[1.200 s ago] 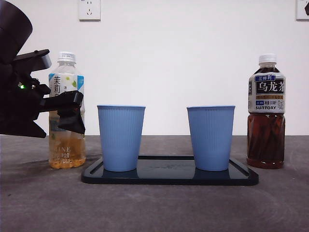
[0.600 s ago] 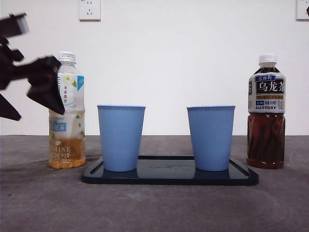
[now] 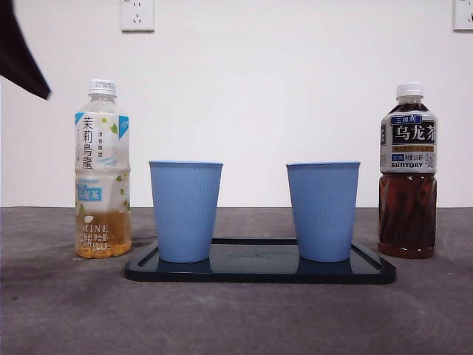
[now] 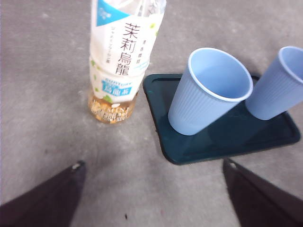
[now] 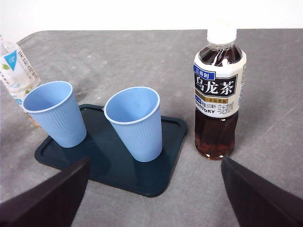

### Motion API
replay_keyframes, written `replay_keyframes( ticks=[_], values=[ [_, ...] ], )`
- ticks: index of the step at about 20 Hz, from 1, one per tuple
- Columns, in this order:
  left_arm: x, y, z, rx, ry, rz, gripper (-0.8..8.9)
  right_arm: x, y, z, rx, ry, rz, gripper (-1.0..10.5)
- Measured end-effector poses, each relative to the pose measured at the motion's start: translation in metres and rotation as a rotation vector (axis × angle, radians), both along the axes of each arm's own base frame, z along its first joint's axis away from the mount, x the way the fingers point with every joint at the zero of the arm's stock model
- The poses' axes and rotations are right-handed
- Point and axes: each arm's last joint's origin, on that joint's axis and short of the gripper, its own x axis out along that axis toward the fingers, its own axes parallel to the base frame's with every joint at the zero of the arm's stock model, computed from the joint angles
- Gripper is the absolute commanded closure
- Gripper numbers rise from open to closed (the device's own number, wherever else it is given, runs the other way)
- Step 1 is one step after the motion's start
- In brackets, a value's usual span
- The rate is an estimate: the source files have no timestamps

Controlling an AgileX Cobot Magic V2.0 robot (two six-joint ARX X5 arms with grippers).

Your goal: Pour the drink into the cup

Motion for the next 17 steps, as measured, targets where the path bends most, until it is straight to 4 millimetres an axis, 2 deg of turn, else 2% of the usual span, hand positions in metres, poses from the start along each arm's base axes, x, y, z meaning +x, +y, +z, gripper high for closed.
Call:
replay_keyframes(
  ticks=[2, 4, 5, 17],
  values=[
    [-0.008, 0.004, 0.004, -0.015, -0.026, 0.001, 5.79, 0.0, 0.0, 0.0, 0.0, 0.0, 0.0, 6.5],
    [-0.013, 0.006, 0.007, -0.032, -0.059, 0.001, 7.33, 0.0, 0.0, 0.0, 0.002, 0.001, -0.001, 9.1],
    [-0.015, 0.007, 0.008, -0.036, -0.069, 0.001, 8.1, 0.0, 0.0, 0.0, 0.002, 0.001, -0.001, 9.4],
    [-0.015, 0.007, 0.008, -0.036, -0.067, 0.002, 8.06, 0.0, 0.0, 0.001, 0.023, -0.007, -0.005, 9.4]
  ],
)
